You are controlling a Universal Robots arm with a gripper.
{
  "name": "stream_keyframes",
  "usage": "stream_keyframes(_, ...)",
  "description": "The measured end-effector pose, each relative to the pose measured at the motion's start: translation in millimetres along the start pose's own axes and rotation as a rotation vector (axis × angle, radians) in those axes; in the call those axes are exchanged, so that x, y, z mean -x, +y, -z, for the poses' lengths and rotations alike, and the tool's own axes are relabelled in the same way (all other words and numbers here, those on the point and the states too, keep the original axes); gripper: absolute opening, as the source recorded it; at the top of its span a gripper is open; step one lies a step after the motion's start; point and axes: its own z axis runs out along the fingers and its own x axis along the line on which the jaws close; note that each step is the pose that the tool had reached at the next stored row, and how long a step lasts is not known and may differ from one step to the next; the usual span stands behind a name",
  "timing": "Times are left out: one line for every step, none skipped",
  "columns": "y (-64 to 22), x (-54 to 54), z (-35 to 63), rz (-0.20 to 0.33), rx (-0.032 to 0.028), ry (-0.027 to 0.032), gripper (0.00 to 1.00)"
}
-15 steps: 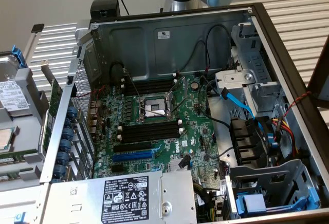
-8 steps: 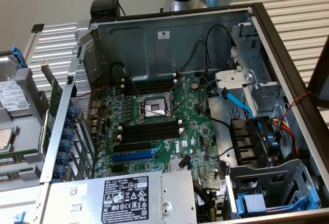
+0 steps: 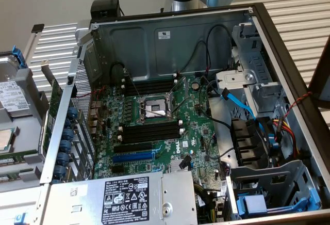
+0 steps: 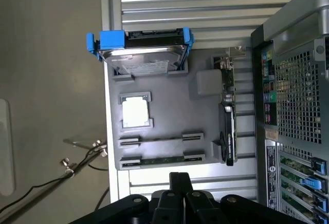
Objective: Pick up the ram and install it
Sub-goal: 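Pick up the ram and move it above insertion slot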
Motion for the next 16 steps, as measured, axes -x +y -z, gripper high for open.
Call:
stream_keyframes(0.0,0.0,0.0,0.0,0.0,0.0,0.11)
stream_keyframes(0.0,0.0,0.0,0.0,0.0,0.0,0.11)
stream_keyframes(0.0,0.0,0.0,0.0,0.0,0.0,0.11)
stream_keyframes(0.0,0.0,0.0,0.0,0.0,0.0,0.11)
stream_keyframes(0.0,0.0,0.0,0.0,0.0,0.0,0.11)
stream_keyframes(0.0,0.0,0.0,0.0,0.0,0.0,0.11)
stream_keyframes(0.0,0.0,0.0,0.0,0.0,0.0,0.11)
stream_keyframes(0.0,0.0,-0.1,0.0,-0.0002,0.0002,0.11)
stream_keyframes(0.0,0.0,-0.8,0.0,-0.0007,0.0001,0.11)
stream_keyframes(-0.1,0.0,-2.4,0.0,-0.0019,0.0,0.11)
stream_keyframes(-0.2,-0.1,-4.1,0.0,-0.0029,-0.0001,0.11)
stream_keyframes(-0.2,-0.1,-5.7,0.0,-0.0038,-0.0001,0.11)
stream_keyframes(-0.3,-0.2,-7.3,0.0,-0.0046,-0.0003,0.11)
stream_keyframes(-0.6,-0.2,-8.8,0.0,-0.0054,-0.0004,0.11)
stream_keyframes(-1.0,-0.2,-10.2,0.0,-0.0061,-0.0005,0.11)
stream_keyframes(-1.6,-0.2,-11.5,0.0,-0.0069,-0.0004,0.11)
